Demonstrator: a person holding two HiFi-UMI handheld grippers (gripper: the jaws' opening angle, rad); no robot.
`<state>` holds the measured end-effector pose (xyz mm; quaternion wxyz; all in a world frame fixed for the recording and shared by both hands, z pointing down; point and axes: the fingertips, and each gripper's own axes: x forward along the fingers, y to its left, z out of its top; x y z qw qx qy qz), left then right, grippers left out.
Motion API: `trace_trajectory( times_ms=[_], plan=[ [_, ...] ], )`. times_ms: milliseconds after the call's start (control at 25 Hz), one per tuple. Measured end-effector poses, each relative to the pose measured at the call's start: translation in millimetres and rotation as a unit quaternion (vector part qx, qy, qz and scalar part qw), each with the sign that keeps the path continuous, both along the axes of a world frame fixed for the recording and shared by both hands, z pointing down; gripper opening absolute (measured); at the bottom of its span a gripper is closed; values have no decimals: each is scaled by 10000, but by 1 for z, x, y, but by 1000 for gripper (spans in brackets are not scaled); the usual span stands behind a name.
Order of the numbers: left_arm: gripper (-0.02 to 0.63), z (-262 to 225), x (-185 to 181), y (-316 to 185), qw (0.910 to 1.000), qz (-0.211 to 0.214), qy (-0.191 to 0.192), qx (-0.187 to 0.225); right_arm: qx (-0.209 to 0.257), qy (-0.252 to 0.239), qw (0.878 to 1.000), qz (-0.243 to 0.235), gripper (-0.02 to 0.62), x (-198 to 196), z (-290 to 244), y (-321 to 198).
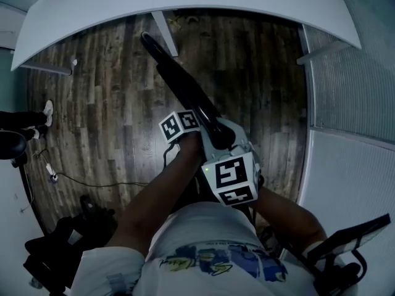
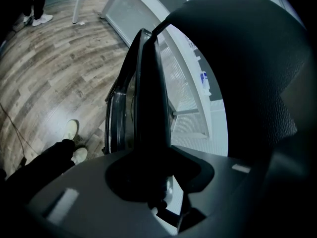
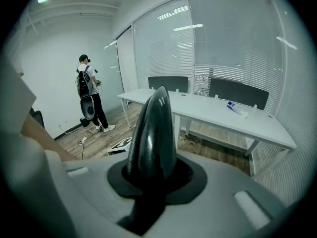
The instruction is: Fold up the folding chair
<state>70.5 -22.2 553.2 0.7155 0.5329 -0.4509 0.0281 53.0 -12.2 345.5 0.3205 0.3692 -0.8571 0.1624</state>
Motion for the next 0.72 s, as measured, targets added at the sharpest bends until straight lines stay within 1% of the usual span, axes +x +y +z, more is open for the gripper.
trace_trajectory(
  times_ms=[280, 720],
  plan=[
    [127, -8, -64, -37, 9975, -700, -9, 92, 121, -27, 9977, -670, 64, -61, -8, -29],
    [127, -11, -160, -73, 9912, -1325, -12, 47, 76, -38, 9914, -1306, 63, -154, -11, -66]
  ],
)
